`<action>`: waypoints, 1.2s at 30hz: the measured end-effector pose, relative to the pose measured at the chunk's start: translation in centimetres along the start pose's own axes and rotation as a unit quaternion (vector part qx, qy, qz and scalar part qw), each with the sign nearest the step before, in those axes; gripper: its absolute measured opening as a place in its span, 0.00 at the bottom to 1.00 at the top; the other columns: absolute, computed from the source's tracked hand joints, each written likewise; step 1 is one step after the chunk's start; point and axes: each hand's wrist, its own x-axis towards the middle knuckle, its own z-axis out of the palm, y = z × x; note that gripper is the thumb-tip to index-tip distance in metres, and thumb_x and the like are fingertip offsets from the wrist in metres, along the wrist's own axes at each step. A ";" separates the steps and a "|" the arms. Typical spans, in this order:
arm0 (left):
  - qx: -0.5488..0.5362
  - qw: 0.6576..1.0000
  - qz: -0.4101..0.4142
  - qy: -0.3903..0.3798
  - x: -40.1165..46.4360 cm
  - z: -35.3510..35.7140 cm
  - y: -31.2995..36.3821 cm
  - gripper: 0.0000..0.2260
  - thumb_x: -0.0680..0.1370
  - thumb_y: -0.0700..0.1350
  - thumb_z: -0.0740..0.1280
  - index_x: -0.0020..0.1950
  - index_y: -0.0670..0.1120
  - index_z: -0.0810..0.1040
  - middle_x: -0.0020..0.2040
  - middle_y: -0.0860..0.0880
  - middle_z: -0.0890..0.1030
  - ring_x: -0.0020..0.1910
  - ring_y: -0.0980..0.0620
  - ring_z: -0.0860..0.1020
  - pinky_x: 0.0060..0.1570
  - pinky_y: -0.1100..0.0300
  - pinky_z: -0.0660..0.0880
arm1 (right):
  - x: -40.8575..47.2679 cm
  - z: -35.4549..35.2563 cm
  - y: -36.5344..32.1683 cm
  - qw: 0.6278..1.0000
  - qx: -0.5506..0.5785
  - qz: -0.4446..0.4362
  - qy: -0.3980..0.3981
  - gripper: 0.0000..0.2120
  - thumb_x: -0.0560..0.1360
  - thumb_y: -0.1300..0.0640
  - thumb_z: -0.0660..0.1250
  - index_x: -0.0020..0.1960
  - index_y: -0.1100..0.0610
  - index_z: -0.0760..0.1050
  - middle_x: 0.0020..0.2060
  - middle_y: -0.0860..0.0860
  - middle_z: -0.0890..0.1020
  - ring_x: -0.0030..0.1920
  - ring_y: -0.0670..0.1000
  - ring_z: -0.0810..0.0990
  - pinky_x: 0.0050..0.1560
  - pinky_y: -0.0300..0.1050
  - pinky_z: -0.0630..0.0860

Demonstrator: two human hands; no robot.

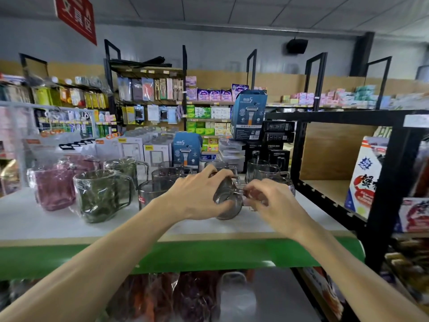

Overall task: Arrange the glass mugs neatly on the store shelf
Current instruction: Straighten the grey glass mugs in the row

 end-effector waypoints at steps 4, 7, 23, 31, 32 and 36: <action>0.037 0.999 -0.037 0.009 0.8 0.2 1.1 0.24 0.78 0.69 0.50 0.73 0.66 0.57 0.62 0.44 0.72 0.55 0.37 0.78 0.52 0.44 0.72 | 0.9 0.7 0.6 0.999 -0.019 0.008 0.043 0.09 0.77 0.56 0.70 0.57 0.55 0.79 0.43 0.48 0.85 0.42 0.47 0.83 0.46 0.44 0.80; 0.074 0.996 -0.057 0.008 1.4 0.4 1.7 0.24 0.78 0.69 0.47 0.73 0.65 0.60 0.61 0.42 0.75 0.55 0.36 0.78 0.47 0.45 0.68 | 1.4 1.5 1.0 0.996 -0.070 0.025 0.048 0.10 0.77 0.54 0.70 0.57 0.51 0.76 0.42 0.48 0.87 0.43 0.53 0.86 0.43 0.56 0.82; 0.001 0.986 -0.117 0.116 3.9 -0.8 4.3 0.27 0.79 0.68 0.47 0.75 0.61 0.62 0.71 0.45 0.73 0.71 0.38 0.67 0.67 0.37 0.62 | 1.4 -1.6 4.1 0.967 -0.232 0.086 0.054 0.18 0.75 0.46 0.65 0.65 0.46 0.77 0.61 0.50 0.77 0.60 0.58 0.72 0.57 0.55 0.74; -0.158 0.977 -0.118 0.085 6.0 0.6 5.7 0.24 0.80 0.63 0.57 0.73 0.55 0.65 0.70 0.46 0.74 0.66 0.42 0.73 0.63 0.43 0.70 | 2.0 -2.5 7.1 0.985 -0.091 0.127 -0.067 0.27 0.71 0.36 0.67 0.68 0.40 0.68 0.61 0.52 0.76 0.54 0.52 0.78 0.47 0.48 0.76; -0.166 0.976 -0.117 0.083 6.1 0.8 5.8 0.25 0.79 0.63 0.58 0.73 0.55 0.65 0.70 0.46 0.74 0.66 0.42 0.73 0.63 0.43 0.70 | 1.9 -2.6 7.3 0.991 -0.037 0.128 -0.033 0.25 0.70 0.36 0.68 0.65 0.41 0.70 0.57 0.50 0.78 0.49 0.48 0.78 0.45 0.45 0.75; -0.208 0.965 -0.103 0.124 6.0 1.3 7.4 0.28 0.79 0.63 0.60 0.75 0.50 0.65 0.72 0.46 0.72 0.70 0.45 0.70 0.67 0.47 0.68 | 1.4 -3.5 7.3 0.937 0.245 0.227 0.101 0.16 0.74 0.44 0.70 0.59 0.47 0.73 0.49 0.48 0.83 0.43 0.49 0.85 0.41 0.50 0.84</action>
